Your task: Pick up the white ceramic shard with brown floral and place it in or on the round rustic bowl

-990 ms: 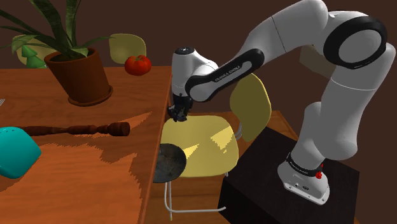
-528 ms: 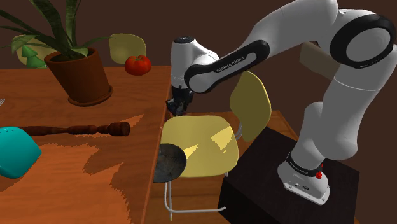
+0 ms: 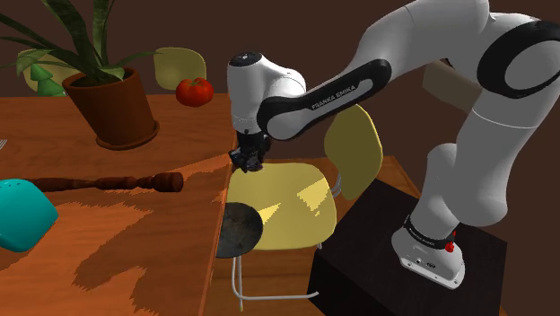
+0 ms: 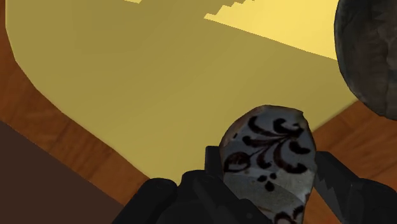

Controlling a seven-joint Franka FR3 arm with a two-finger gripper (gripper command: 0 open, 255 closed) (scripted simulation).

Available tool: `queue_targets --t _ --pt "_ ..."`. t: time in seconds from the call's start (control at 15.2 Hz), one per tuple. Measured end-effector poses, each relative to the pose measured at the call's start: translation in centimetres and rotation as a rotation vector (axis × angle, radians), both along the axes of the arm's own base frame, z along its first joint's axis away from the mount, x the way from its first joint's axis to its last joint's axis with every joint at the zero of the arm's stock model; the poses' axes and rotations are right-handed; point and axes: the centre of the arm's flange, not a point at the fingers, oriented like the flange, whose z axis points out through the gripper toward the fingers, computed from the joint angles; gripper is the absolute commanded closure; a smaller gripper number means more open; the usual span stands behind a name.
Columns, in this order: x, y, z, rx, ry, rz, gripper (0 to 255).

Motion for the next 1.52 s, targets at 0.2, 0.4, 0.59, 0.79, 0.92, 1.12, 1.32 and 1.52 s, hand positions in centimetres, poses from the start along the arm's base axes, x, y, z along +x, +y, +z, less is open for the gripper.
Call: queue_targets --t 0.2,0.4,0.59,0.79,0.92,1.12,1.32,1.52 --pt "-2.2 3.1 -0.6 -0.109 -0.012 0.029 255" --pt "-3.2 4.5 -1.4 -0.194 -0.003 0.044 0" --pt "-2.8 4.4 -0.6 -0.222 0.031 0.030 0" --pt "-1.7 4.5 2.2 -0.215 0.033 0.014 0" --pt "-1.4 4.6 2.3 -0.188 0.005 0.021 0" --pt "-1.5 4.5 2.3 -0.186 -0.001 0.022 0" --pt "-1.6 4.3 2.1 -0.168 -0.021 0.029 0" --pt "-1.7 4.2 2.0 -0.166 -0.026 0.027 0"
